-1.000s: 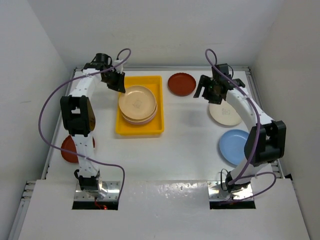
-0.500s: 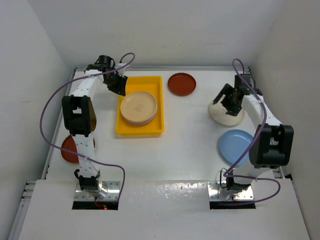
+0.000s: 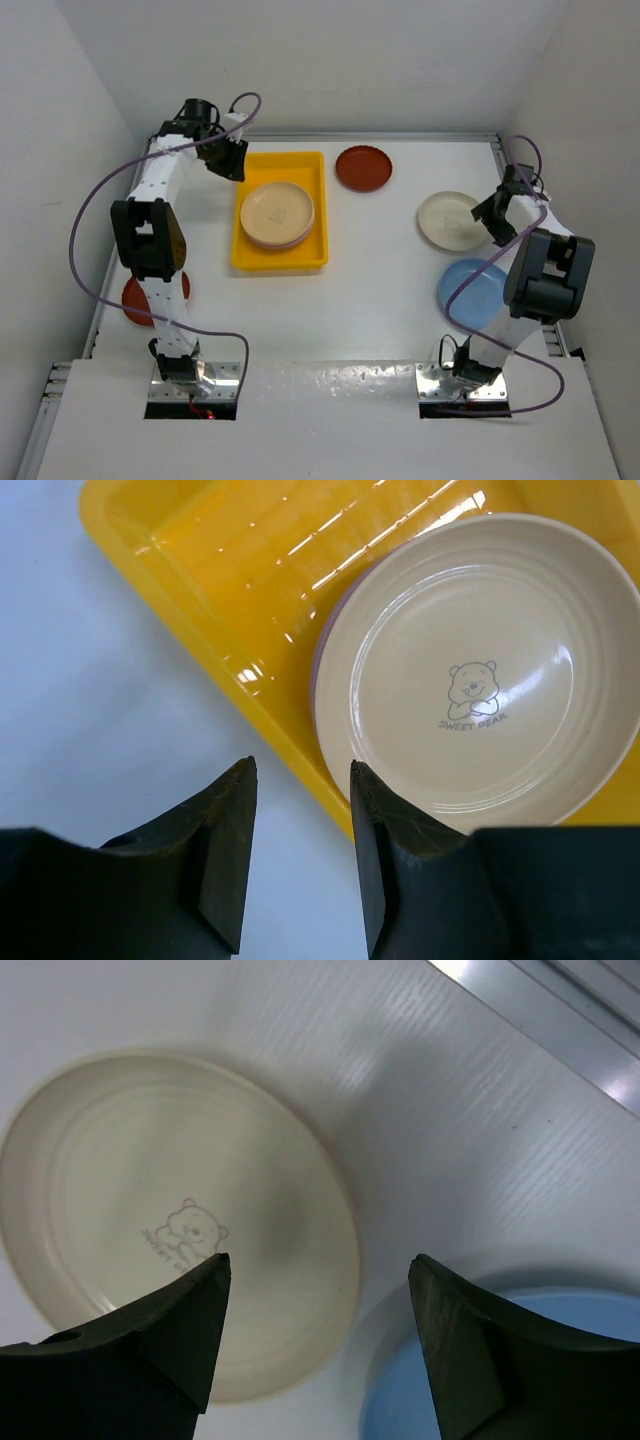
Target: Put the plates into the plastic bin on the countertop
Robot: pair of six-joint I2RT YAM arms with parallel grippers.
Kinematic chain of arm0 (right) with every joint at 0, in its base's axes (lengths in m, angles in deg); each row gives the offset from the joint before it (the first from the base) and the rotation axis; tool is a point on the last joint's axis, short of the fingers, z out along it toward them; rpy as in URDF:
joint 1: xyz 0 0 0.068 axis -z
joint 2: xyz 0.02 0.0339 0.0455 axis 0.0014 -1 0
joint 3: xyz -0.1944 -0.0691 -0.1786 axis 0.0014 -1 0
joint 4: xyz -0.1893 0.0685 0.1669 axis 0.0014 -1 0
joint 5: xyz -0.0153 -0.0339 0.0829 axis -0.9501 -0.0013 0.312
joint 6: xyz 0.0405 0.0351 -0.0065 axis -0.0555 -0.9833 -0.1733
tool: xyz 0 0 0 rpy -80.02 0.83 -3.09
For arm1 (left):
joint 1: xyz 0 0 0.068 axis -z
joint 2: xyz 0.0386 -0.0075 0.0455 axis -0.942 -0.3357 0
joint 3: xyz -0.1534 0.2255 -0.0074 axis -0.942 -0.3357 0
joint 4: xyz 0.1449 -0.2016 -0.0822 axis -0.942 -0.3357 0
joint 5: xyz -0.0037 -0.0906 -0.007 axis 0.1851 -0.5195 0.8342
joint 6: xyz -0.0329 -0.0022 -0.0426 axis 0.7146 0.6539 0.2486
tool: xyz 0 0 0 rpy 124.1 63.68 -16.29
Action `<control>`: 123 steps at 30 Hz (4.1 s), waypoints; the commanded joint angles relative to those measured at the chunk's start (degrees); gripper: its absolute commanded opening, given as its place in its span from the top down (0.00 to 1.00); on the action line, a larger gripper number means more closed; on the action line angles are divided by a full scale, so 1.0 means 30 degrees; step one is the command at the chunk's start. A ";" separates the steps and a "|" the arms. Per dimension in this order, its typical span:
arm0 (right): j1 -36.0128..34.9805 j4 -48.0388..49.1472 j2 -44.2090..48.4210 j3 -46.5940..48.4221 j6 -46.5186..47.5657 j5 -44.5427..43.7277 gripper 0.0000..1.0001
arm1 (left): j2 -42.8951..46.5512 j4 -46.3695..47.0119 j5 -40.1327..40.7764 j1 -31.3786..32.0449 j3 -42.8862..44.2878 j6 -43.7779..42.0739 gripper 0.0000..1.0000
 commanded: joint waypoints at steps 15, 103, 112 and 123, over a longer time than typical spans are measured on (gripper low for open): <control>0.0717 0.1739 -0.3517 0.0397 0.0793 0.1672 0.94 | 0.1421 0.0046 0.0134 -0.1297 0.1173 0.0909 0.54; -1.8503 -0.1217 -0.9934 1.5629 0.7939 0.0297 0.68 | 0.2740 0.0574 -0.1362 -0.4461 -0.0438 0.1202 0.53; -1.8357 -0.0423 -0.9052 1.5305 0.7649 -0.0407 0.70 | 0.2740 0.0574 -0.1362 -0.4461 -0.0614 0.1202 0.53; -1.8444 -0.1009 -1.1103 1.6361 0.7209 0.0412 0.86 | 0.2916 0.0574 -0.1186 -0.4461 -0.0964 0.1026 0.53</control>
